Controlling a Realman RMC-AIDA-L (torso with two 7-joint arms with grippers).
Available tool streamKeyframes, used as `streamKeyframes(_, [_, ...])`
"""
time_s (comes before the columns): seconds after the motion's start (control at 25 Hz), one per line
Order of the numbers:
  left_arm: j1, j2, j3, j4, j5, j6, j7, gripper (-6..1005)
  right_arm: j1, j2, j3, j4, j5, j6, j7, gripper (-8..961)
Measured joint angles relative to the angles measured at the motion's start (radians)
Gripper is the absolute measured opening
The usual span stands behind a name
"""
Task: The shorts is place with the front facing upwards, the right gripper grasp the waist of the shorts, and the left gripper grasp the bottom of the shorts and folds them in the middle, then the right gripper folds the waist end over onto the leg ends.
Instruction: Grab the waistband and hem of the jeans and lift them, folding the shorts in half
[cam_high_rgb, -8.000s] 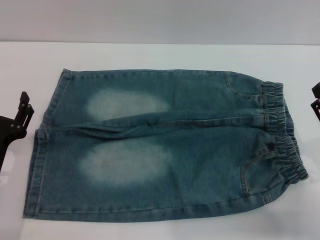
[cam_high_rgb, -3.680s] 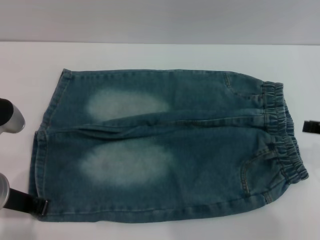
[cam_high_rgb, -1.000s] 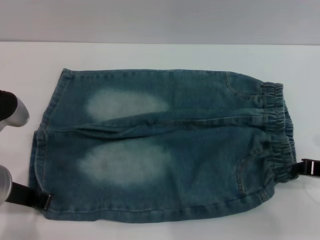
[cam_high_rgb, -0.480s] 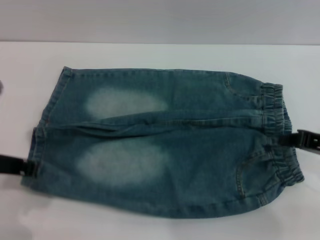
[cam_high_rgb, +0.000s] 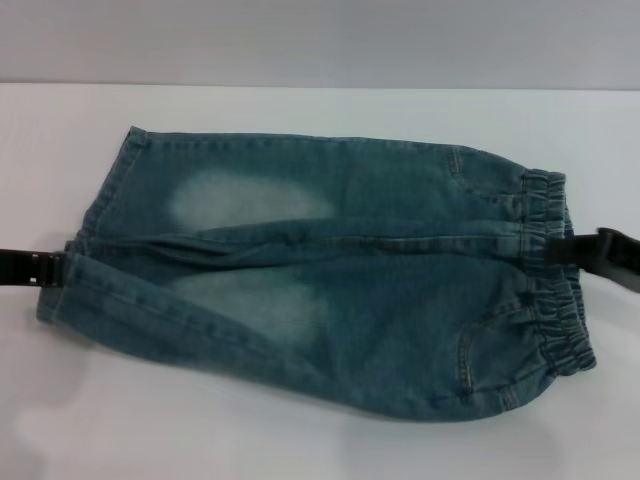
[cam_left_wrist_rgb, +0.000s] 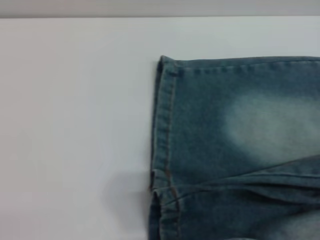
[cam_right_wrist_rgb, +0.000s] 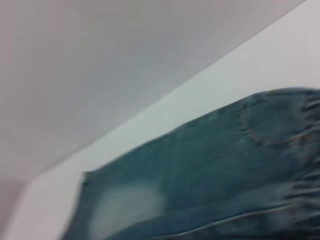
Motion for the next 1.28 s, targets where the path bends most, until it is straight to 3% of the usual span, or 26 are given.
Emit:
streamKeyframes(0.16, [-0.005, -0.001, 0.016, 0.006, 0.0, -0.005, -0.005, 33, -0.037, 0.001, -0.001, 0.128, -0.18, 0.003, 0.089, -2])
streamKeyframes(0.36, [-0.017, -0.003, 0.04, 0.007, -0.001, -0.016, -0.024, 34, -0.061, 0.003, -0.019, 0.17, -0.344, 0.003, 0.177, 83])
streamKeyframes(0.8, [-0.035, -0.002, 0.063, 0.012, 0.005, -0.04, -0.053, 33, -0.041, 0.003, -0.044, 0.104, -0.358, -0.003, 0.191, 528])
streamKeyframes(1.0, [-0.038, -0.003, 0.063, 0.014, 0.006, -0.04, -0.053, 32, -0.02, 0.003, -0.049, 0.069, -0.355, -0.003, 0.191, 586])
streamKeyframes(1.28, [-0.053, -0.002, 0.063, 0.024, 0.006, -0.041, -0.054, 32, -0.009, 0.005, -0.073, 0.052, -0.341, -0.005, 0.191, 563])
